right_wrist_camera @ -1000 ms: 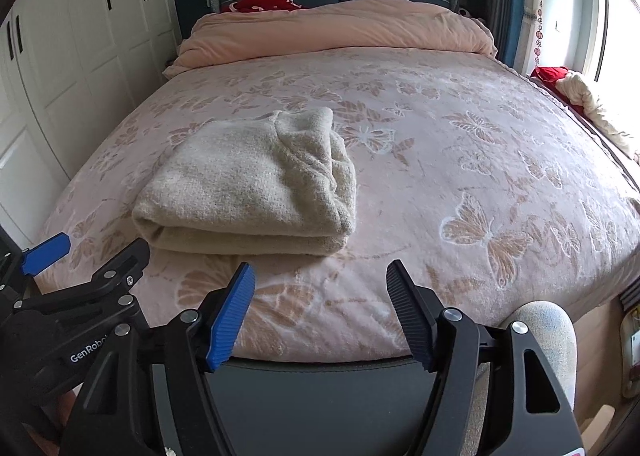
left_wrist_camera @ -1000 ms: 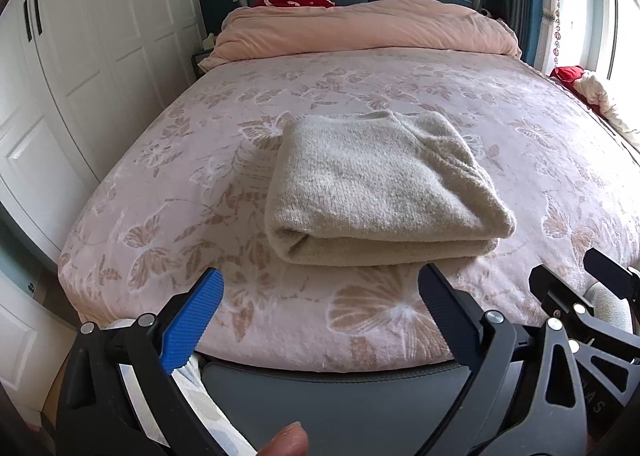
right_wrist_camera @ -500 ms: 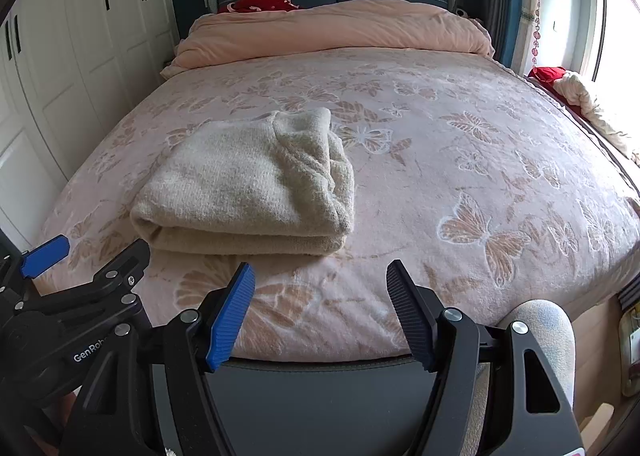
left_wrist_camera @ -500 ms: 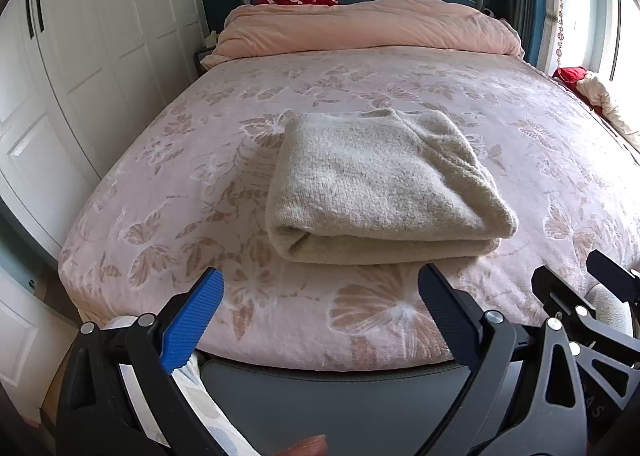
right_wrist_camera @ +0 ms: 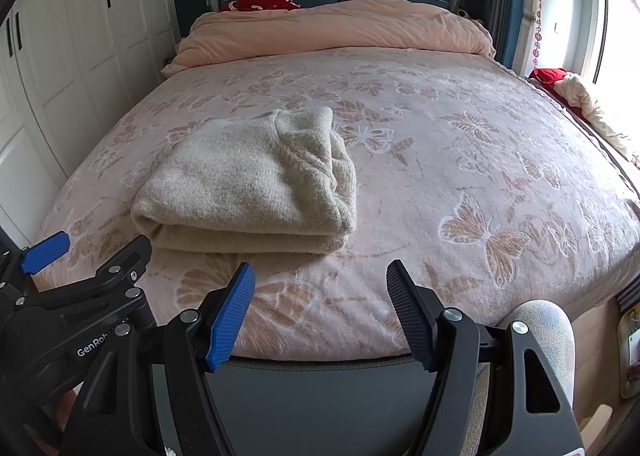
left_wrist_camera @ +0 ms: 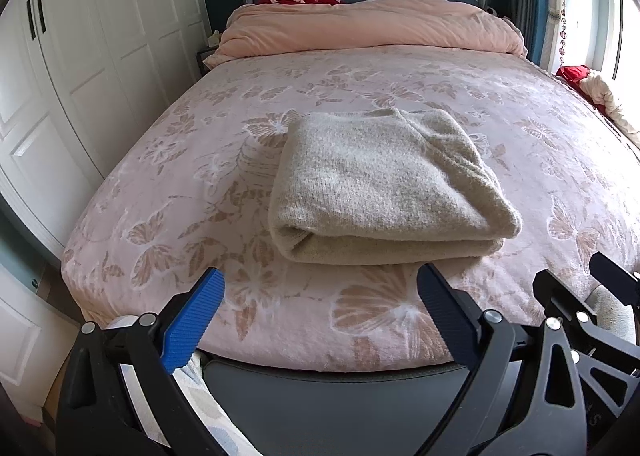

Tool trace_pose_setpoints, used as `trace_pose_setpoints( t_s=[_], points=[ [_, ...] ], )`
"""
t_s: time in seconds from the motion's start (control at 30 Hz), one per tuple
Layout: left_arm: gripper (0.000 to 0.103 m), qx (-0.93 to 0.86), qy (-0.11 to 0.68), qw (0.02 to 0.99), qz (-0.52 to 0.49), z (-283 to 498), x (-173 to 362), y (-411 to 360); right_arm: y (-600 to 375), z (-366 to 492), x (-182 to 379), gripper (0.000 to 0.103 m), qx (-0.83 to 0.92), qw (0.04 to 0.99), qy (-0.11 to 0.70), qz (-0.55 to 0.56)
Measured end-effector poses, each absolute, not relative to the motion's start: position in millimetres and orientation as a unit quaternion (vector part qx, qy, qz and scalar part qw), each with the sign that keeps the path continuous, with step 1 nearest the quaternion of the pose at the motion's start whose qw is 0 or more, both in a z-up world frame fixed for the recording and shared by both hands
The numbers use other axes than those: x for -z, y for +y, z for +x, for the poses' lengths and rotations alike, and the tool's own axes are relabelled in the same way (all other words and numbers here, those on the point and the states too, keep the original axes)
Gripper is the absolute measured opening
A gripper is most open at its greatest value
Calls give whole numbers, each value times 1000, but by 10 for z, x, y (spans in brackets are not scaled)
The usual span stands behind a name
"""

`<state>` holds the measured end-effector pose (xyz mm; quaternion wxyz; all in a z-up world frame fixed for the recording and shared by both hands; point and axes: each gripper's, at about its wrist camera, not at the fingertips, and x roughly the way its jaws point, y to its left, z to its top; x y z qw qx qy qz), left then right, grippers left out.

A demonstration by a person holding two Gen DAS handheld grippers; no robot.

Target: Fold small clothes

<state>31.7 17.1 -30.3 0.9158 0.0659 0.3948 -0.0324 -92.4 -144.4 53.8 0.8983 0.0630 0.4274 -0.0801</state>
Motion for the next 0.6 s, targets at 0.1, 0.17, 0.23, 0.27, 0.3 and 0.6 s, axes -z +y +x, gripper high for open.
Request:
trace_pose_setpoints(
  t_s=[0.1,0.17,0.23,0.27,0.3,0.6],
  points=[
    [92,34,393,916,67,318,308,159,-1444,-930,-529,67,82,897,428,65],
    [91,35,393,916,68,313,308,152,-1454,-934,-523,67,83,897,429,66],
    [91,34,394,916,68,310,308,147,-1466,-935,-522,67,83,897,429,66],
    [91,34,392,917,68,311,305,149,-1470,-934,-522,67,83,897,429,66],
    [91,34,393,916,68,315,307,149,-1473,-933,-522,67,82,897,429,65],
    [90,28,398,915,64,311,327,158,-1448,-939,-511,67,84,895,432,67]
  ],
)
